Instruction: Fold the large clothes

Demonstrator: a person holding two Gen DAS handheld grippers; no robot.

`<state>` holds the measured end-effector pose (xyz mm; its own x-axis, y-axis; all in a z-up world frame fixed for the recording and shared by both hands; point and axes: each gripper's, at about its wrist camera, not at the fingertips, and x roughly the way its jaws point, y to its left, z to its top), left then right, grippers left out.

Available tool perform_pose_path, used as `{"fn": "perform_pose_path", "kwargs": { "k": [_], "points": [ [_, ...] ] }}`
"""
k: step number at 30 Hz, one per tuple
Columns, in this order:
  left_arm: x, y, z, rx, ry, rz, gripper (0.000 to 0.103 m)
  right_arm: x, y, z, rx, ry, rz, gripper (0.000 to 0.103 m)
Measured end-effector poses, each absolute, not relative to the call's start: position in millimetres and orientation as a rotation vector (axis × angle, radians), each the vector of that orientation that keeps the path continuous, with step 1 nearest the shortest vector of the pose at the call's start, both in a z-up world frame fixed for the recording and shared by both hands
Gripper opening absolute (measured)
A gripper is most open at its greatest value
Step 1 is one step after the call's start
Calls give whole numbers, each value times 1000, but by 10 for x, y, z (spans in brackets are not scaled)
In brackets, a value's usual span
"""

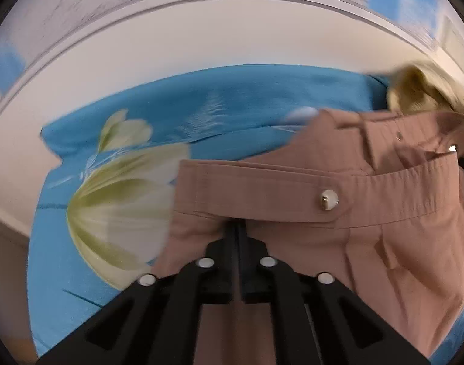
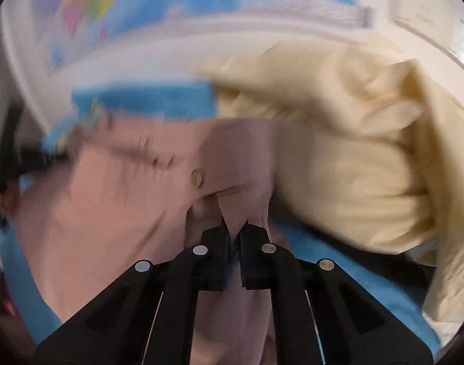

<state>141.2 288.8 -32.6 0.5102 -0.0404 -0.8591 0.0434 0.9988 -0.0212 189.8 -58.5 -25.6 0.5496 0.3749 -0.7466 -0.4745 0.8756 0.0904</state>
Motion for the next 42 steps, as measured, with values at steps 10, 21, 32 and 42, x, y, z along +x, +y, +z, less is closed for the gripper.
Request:
{"fn": "perform_pose_path", "kwargs": {
  "k": [10, 21, 32, 42],
  "points": [
    [1214, 3328, -266, -123, 965, 79, 36, 1841, -829, -304, -13, 915, 461, 56],
    [333, 3404, -180, -168, 945, -82, 73, 1185, -1083, -393, -84, 919, 526, 79],
    [146, 3444, -450, -308, 983, -168, 18, 899, -1384, -562, 120, 965, 703, 7],
    [146, 3581, -469, -313, 985, -49, 28, 1023, -1465, -690, 62, 996, 560, 24]
  ]
}}
